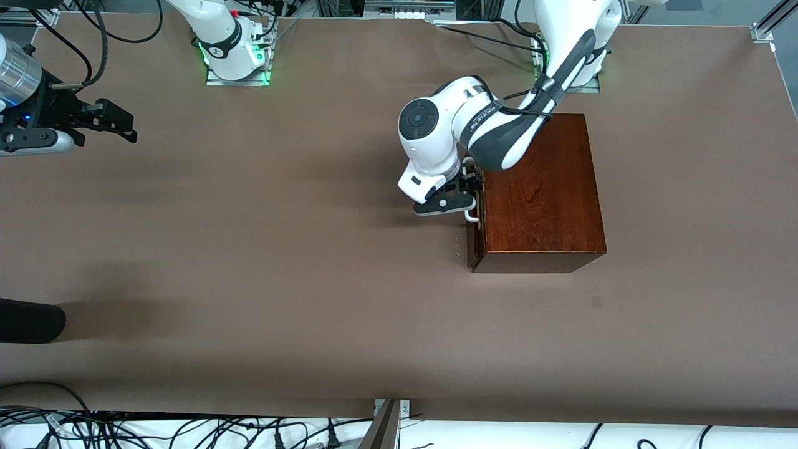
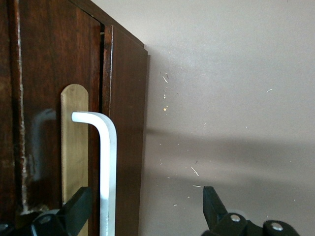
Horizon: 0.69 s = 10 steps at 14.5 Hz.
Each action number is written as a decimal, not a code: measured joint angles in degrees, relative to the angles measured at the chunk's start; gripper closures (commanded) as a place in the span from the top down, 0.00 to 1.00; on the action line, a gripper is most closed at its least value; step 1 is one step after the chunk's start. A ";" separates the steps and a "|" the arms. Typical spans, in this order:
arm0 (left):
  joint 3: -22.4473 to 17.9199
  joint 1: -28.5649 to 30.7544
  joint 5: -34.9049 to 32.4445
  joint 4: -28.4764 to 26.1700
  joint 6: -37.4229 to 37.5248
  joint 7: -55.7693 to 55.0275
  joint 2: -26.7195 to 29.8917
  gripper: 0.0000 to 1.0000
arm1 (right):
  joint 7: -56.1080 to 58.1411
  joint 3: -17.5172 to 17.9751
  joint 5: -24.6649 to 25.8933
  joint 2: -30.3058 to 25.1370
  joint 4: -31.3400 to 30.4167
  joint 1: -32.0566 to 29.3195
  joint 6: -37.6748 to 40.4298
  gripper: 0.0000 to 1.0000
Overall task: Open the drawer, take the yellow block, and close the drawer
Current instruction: 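Lower the left gripper and hook the white drawer handle, then pull the drawer open by its handle with the left gripper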
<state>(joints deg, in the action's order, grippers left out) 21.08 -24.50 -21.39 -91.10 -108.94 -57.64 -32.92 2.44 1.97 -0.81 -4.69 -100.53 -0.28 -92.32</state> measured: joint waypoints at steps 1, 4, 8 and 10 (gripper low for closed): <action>0.00 -0.01 0.00 -0.33 0.01 0.00 -0.03 1.00 | 0.00 0.00 0.00 0.00 0.00 0.00 0.00 1.00; 0.06 -0.18 0.00 -0.83 -0.03 -0.15 -0.35 1.00 | 0.00 0.00 0.00 0.03 0.00 0.00 -0.01 1.00; 0.11 -0.25 0.00 -0.90 -0.03 -0.20 -1.03 1.00 | 0.00 0.02 0.00 0.08 0.00 0.00 -0.04 1.00; 0.18 -0.28 0.25 -0.90 -0.20 -0.35 -1.36 1.00 | 0.01 0.02 0.00 0.09 0.00 0.00 -0.06 1.00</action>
<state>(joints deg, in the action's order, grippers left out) 21.25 -24.78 -21.13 -92.00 -109.14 -57.99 -34.28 2.45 1.99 -0.81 -4.60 -100.53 -0.28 -92.38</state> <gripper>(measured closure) 0.000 0.000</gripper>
